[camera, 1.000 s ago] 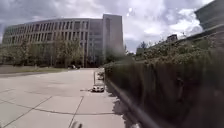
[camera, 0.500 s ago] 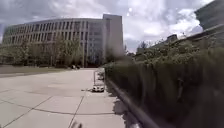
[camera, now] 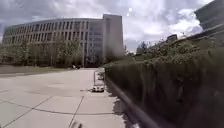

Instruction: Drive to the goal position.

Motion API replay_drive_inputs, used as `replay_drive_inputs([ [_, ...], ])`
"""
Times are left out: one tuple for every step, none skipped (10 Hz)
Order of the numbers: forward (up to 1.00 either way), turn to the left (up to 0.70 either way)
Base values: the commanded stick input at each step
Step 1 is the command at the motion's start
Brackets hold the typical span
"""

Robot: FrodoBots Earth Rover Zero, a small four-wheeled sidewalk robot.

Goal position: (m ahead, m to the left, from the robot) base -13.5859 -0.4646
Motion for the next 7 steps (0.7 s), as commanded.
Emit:
replay_drive_inputs([
  [0.06,0.0],
  [0.05,0.0],
  [0.06,0.0],
  [0.06,0.0],
  [0.05,0.0],
  [0.06,0.0],
  [0.06,0.0],
])
